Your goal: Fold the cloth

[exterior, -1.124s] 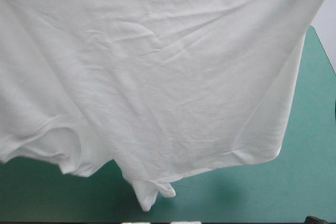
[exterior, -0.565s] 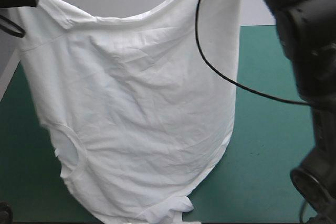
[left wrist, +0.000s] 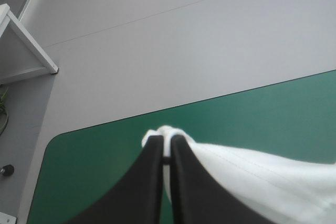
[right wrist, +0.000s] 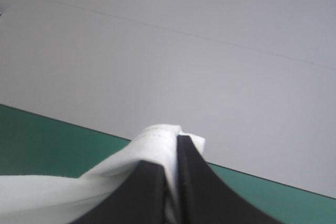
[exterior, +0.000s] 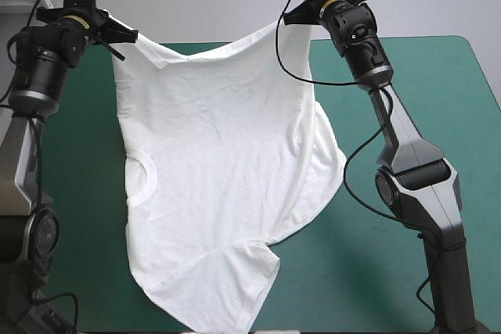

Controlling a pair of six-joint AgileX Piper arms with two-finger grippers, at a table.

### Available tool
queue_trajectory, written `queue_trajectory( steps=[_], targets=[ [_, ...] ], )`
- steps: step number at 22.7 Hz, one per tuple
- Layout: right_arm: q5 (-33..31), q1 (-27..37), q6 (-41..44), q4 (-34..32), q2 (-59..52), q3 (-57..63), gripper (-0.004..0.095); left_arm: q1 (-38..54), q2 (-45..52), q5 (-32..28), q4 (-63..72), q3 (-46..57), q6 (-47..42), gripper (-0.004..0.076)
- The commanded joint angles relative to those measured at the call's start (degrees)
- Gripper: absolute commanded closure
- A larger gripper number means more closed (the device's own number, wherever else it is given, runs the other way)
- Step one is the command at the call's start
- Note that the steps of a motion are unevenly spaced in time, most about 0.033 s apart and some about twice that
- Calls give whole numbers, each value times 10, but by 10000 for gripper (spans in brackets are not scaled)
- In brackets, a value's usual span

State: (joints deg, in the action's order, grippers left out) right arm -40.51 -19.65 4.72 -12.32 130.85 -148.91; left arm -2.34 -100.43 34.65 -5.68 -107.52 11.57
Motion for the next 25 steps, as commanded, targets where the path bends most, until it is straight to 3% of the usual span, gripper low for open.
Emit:
queue_trajectory(
  steps=[1, 4, 6, 7, 8, 9, 11, 14, 20, 25],
  targets=[
    [60, 14, -23, 24, -24, -18, 925, 0, -7, -78, -23, -16, -7, 705],
    [69, 20, -18, 32, -10, -18, 889, 0, -58, -116, -23, -16, -5, 659],
    [72, 26, -20, 55, 4, -17, 699, 1, -90, -148, -23, -16, -5, 489],
    [68, 27, -20, 66, 11, -17, 478, 1, -108, -166, -21, -16, -5, 313],
    [64, 28, -19, 61, 12, -17, 383, 1, -113, -170, -21, -16, -6, 232],
    [53, 28, -19, 57, 12, -17, 218, 1, -119, -180, -23, -16, -4, 128],
    [28, 29, -17, 52, 8, -26, 151, 1, -117, -177, -25, -16, -4, 121],
    [-45, 29, -20, 63, -22, -51, 186, 1, -78, -136, -39, -16, -4, 150],
    [-270, 25, -36, 158, -98, -66, 194, 1, 84, 115, -14, -16, -9, 188],
    [-273, 25, -32, 310, -129, -49, 194, 1, 165, 240, -13, -16, -20, 217]
  ],
)
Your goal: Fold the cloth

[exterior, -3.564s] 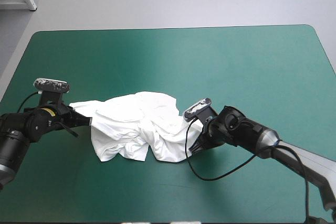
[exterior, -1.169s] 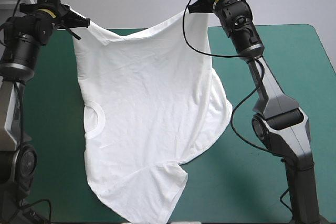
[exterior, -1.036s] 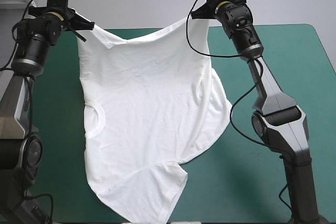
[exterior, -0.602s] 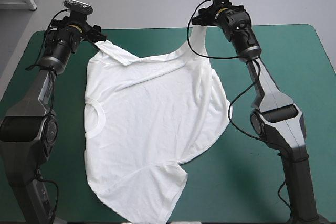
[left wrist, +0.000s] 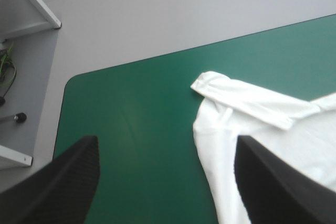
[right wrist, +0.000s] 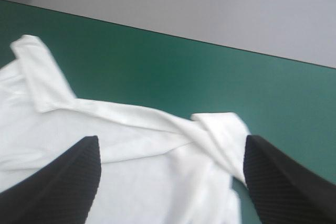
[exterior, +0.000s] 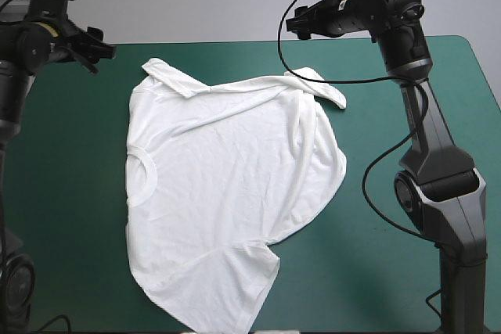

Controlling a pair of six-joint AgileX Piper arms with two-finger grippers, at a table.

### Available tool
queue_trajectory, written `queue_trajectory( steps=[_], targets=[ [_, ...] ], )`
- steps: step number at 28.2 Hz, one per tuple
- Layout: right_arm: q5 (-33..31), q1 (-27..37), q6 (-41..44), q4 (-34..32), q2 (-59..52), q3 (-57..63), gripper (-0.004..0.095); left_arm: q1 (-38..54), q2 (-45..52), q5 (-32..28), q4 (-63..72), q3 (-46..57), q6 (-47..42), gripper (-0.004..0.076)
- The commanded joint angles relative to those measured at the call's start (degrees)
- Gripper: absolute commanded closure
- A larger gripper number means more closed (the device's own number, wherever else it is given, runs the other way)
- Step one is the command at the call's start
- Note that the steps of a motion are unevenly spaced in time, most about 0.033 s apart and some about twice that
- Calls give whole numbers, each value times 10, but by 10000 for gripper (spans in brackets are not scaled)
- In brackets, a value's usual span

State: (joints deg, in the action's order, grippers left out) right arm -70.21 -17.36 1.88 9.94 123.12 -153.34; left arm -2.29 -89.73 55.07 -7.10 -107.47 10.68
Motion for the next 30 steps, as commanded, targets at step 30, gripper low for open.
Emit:
queue_trajectory(
  steps=[30],
  targets=[
    [29, -439, 54, -66, -409, 689, 285, 0, 101, -125, 25, 307, -118, 218]
  ],
)
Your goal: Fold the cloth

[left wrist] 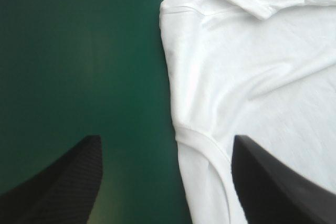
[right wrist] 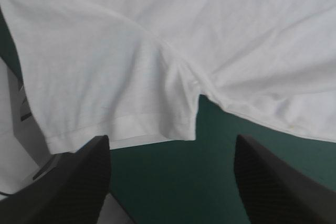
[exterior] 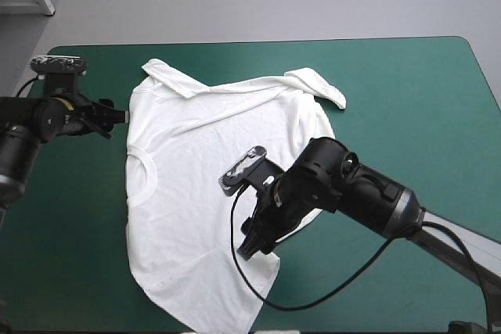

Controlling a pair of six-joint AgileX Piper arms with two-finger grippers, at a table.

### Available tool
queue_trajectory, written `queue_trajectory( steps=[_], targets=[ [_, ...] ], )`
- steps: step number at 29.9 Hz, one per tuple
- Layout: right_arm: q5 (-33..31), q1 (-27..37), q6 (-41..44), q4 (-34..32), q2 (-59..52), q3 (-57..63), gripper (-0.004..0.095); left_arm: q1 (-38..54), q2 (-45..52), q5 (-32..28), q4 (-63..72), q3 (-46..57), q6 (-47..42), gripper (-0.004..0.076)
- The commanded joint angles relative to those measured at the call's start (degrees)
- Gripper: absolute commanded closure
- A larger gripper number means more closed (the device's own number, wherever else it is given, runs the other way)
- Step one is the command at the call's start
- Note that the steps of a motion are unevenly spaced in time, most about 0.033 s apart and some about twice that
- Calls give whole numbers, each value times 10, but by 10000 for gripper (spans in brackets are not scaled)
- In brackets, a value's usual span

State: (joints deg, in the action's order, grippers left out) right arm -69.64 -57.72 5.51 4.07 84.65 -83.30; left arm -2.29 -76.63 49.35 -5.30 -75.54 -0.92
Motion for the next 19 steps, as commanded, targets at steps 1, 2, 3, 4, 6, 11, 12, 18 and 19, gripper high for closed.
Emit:
queue_trajectory(
  steps=[1, 2, 3, 4, 6, 11, 12, 18, 19],
  targets=[
    [22, -53, 28, -18, -24, -12, 285, 0, -48, -85, 8, -12, 0, 218],
    [21, -64, 37, -27, -24, -12, 285, 0, -66, -96, 8, -12, 0, 218],
    [21, -76, 49, -41, -24, -12, 285, 0, -84, -109, 8, -12, 0, 218],
    [21, -86, 58, -47, -24, -12, 285, 0, -98, -117, 8, -12, 0, 218],
    [21, -102, 63, -48, -24, -12, 285, 3, -130, -140, 8, -12, 0, 218],
    [21, -137, 83, -49, -24, -12, 285, 35, -188, -179, 72, -12, 13, 219],
    [21, -142, 84, -49, -24, -12, 285, 42, -197, -187, 98, -12, 31, 219],
    [21, -176, 89, -52, -17, -12, 285, 63, -243, -222, 242, -12, 132, 228],
    [21, -178, 89, -55, -16, -12, 285, 63, -251, -225, 253, -12, 139, 237]
  ],
)
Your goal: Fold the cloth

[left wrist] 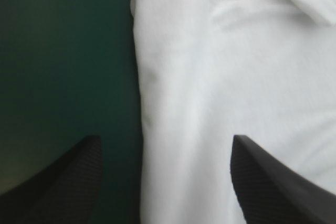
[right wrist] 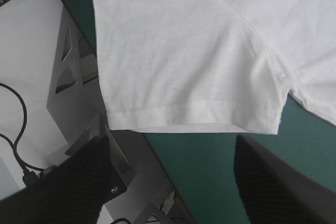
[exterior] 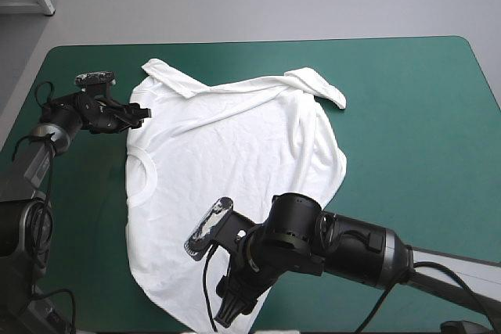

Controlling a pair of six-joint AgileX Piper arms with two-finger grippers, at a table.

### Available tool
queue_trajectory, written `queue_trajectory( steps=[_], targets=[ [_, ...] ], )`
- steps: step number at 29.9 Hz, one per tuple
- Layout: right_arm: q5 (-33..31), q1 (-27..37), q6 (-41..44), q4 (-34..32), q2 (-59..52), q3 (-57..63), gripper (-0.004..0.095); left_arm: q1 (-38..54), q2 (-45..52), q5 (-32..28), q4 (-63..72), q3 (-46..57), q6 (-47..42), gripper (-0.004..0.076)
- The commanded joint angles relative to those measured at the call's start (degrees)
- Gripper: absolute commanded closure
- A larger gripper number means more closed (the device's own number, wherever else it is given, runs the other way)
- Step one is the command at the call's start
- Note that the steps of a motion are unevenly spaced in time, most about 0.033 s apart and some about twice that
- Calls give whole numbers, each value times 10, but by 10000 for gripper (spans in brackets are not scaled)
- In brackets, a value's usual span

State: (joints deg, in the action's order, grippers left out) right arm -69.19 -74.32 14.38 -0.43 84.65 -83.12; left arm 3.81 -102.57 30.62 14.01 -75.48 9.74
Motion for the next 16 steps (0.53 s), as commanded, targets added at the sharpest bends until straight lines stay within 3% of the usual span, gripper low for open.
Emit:
queue_trajectory(
  steps=[1, 4, 8, 13, 16],
  targets=[
    [19, -14, -2, -14, -11, -13, 285, 2, 0, -42, 71, -13, 46, 252],
    [29, -15, -17, -13, 5, -13, 285, 2, -19, -40, 111, -13, 80, 321],
    [44, -15, -44, -11, 34, -13, 285, 2, -37, -44, 127, -13, 108, 475],
    [104, -17, -74, -6, 67, -13, 285, 2, -49, -72, 123, -13, 132, 651],
    [139, -22, -91, -6, 84, -14, 285, 2, -51, -86, 119, -13, 138, 703]
  ],
)
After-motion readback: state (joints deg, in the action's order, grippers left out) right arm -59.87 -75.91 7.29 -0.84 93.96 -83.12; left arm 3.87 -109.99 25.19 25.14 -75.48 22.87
